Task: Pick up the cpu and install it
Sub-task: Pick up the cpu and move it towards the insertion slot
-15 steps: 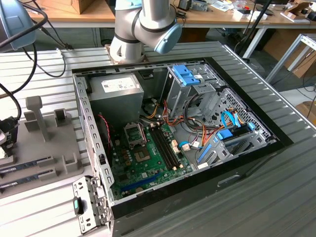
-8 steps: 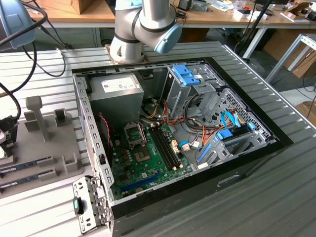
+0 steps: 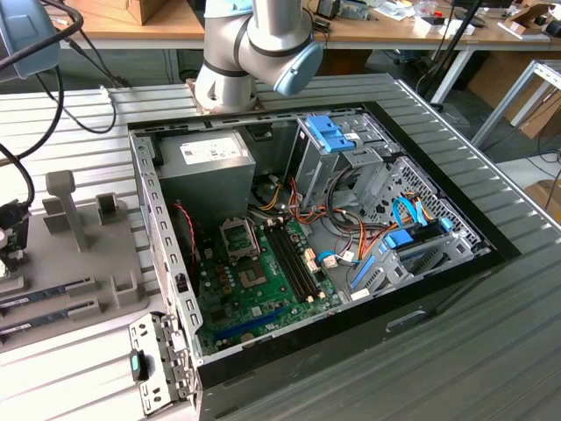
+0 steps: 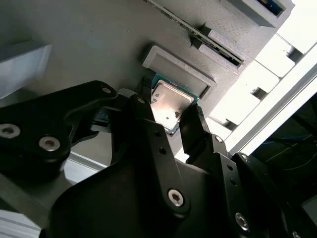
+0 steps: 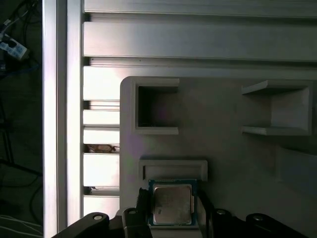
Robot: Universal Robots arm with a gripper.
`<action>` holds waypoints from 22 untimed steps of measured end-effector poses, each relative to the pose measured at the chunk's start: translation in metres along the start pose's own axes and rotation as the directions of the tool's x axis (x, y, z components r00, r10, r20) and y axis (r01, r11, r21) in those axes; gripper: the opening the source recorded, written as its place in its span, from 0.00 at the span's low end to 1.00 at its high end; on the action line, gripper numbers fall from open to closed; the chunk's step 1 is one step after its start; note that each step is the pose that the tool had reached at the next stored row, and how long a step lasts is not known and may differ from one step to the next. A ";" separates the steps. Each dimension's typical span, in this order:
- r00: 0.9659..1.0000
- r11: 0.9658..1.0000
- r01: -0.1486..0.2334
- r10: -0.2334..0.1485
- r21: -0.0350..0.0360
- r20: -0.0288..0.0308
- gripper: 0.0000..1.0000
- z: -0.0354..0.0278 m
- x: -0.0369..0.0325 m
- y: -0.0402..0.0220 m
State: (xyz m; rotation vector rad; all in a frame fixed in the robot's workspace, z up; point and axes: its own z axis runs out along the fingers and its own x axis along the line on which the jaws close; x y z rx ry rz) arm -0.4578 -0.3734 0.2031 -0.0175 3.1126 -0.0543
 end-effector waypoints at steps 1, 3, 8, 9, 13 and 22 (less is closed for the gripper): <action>1.000 1.000 0.000 0.000 0.000 0.000 0.47 -0.0002 0.0000 0.0000; 1.000 1.000 0.000 0.000 0.000 0.000 0.47 -0.0019 -0.0001 -0.0001; 1.000 1.000 0.000 0.000 0.000 0.000 0.47 -0.0045 -0.0001 -0.0001; 1.000 1.000 0.000 0.000 0.000 0.000 0.47 -0.0050 -0.0001 -0.0002; 1.000 1.000 0.000 0.000 0.000 0.000 0.47 -0.0069 -0.0002 -0.0002; 1.000 1.000 0.000 0.000 -0.001 0.000 0.47 -0.0117 -0.0004 -0.0004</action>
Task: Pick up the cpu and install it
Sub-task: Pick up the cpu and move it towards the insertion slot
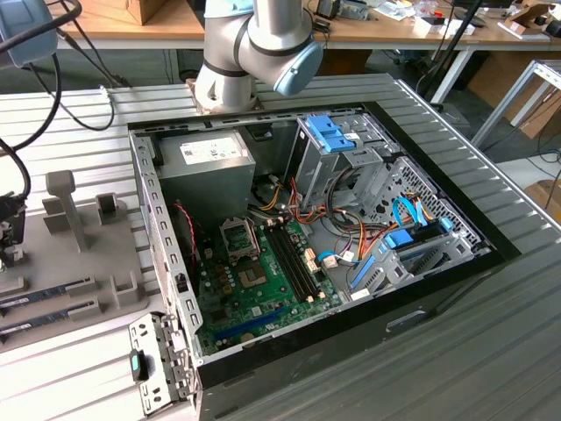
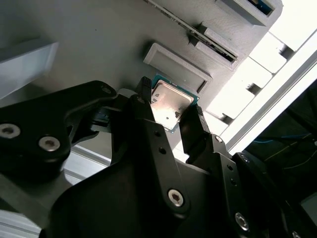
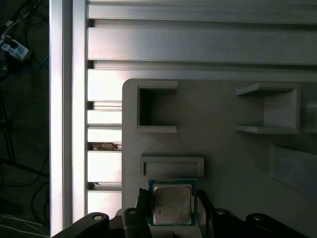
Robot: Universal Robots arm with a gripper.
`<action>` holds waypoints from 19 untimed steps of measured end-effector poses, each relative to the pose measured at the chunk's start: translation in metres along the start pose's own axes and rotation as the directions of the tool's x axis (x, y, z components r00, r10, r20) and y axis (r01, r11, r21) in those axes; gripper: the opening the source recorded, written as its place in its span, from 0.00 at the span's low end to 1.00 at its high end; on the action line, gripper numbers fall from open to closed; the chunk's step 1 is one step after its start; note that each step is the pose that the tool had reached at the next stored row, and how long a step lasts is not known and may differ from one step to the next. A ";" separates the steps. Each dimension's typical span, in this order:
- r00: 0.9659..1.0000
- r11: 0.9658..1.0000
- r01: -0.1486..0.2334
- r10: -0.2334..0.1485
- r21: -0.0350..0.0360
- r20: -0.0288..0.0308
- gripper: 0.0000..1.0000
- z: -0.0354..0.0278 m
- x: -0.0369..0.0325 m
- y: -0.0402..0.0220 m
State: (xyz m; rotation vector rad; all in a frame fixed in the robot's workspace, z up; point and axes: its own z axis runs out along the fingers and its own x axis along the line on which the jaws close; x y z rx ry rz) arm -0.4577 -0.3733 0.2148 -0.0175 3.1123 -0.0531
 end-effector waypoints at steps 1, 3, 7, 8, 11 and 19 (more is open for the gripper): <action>1.000 1.000 0.000 0.000 0.000 0.000 0.47 -0.0002 0.0000 0.0000; 1.000 1.000 0.000 0.000 0.000 0.000 0.47 -0.0010 0.0000 0.0000; 1.000 1.000 0.000 0.000 -0.001 0.000 0.47 -0.0040 -0.0001 -0.0001; 1.000 1.000 0.000 0.000 -0.001 0.000 0.47 -0.0045 -0.0001 -0.0002; 1.000 1.000 0.000 0.000 -0.001 0.000 0.47 -0.0062 -0.0002 -0.0002; 1.000 1.000 0.000 0.000 -0.002 0.000 0.47 -0.0120 -0.0003 -0.0004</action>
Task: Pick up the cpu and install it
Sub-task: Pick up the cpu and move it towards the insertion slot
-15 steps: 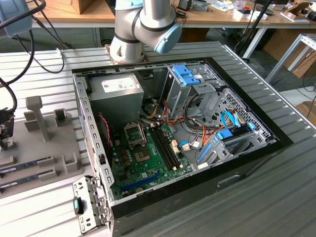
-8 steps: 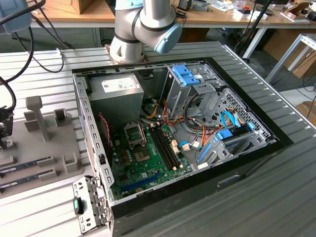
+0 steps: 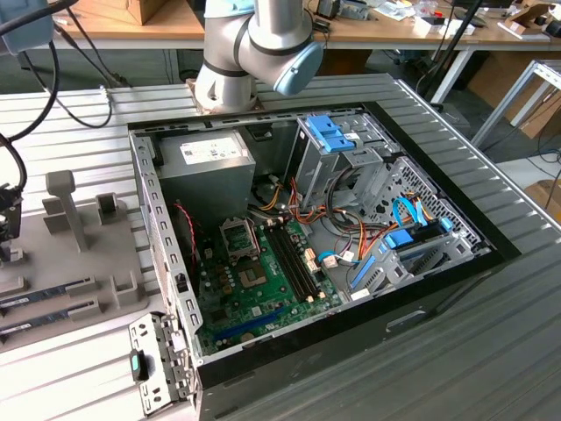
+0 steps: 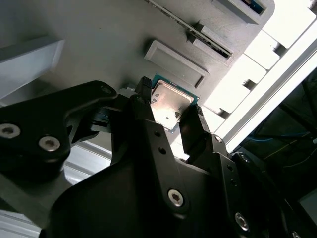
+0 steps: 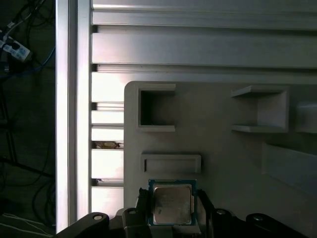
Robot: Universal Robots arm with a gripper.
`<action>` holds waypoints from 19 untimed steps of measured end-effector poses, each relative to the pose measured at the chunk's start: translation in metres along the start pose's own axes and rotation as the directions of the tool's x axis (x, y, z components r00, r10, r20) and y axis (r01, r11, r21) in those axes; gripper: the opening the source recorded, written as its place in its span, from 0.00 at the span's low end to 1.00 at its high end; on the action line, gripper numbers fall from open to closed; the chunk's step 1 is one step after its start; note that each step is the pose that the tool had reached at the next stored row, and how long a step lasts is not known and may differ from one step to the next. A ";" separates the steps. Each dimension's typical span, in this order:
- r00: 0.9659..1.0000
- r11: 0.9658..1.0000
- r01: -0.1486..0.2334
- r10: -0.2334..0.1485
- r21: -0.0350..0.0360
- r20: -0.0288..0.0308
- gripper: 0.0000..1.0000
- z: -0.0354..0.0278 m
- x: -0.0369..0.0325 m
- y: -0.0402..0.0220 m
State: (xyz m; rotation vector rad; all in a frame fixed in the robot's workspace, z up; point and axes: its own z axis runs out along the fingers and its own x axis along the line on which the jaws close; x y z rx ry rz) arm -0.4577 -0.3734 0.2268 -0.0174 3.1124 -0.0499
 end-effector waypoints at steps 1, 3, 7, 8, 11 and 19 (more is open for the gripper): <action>1.000 1.000 0.000 0.000 0.000 0.000 0.47 -0.0008 0.0000 0.0000; 1.000 1.000 0.000 0.000 0.000 0.000 0.47 -0.0019 0.0000 0.0000; 1.000 1.000 0.000 0.000 0.000 0.000 0.47 -0.0049 -0.0001 -0.0001; 1.000 1.000 0.000 0.000 -0.001 0.000 0.47 -0.0058 -0.0002 -0.0002; 1.000 1.000 0.000 0.000 -0.001 0.000 0.47 -0.0078 -0.0002 -0.0002; 1.000 1.000 0.000 0.000 -0.001 0.000 0.47 -0.0142 -0.0004 -0.0005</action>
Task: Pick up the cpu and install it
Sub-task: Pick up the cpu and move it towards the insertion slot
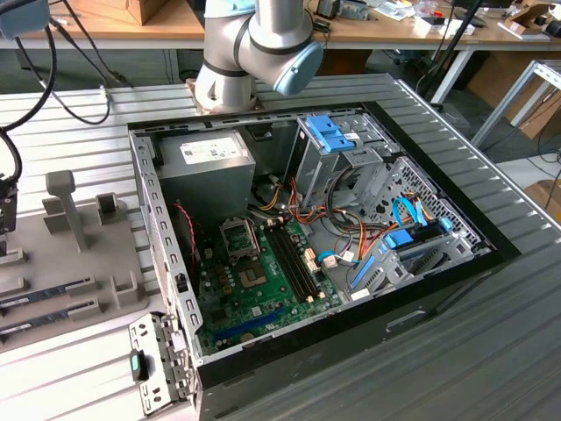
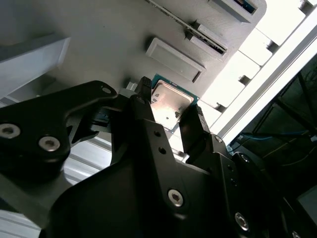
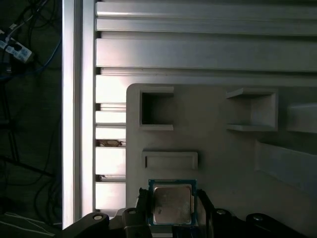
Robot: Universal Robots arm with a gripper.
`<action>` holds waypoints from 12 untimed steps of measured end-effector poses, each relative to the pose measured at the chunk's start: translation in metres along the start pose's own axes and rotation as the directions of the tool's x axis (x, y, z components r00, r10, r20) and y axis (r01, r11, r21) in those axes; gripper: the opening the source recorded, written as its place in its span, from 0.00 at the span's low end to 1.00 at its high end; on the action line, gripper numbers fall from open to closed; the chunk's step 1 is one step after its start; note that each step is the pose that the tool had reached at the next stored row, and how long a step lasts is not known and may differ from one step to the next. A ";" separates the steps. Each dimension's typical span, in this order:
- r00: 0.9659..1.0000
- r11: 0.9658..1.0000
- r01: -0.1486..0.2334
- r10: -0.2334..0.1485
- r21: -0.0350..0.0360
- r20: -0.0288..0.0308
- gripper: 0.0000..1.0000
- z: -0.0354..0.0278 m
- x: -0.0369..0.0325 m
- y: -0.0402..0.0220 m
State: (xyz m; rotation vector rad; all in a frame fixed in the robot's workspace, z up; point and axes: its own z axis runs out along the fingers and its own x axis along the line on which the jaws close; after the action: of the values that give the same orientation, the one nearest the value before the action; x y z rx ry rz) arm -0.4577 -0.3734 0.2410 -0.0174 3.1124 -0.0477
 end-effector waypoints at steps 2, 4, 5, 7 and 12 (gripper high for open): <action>1.000 1.000 0.000 0.000 0.000 0.000 0.47 -0.0017 0.0000 0.0000; 1.000 1.000 0.000 0.000 -0.001 0.000 0.47 -0.0039 -0.0001 -0.0001; 1.000 1.000 0.000 0.000 -0.001 0.000 0.47 -0.0050 -0.0001 -0.0002; 1.000 1.000 0.000 0.000 -0.001 0.000 0.47 -0.0073 -0.0002 -0.0002; 1.000 1.000 0.000 0.000 -0.002 0.000 0.47 -0.0113 -0.0003 -0.0003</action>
State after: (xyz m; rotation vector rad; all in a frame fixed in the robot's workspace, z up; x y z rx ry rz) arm -0.4578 -0.3733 0.2524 -0.0173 3.1126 -0.0449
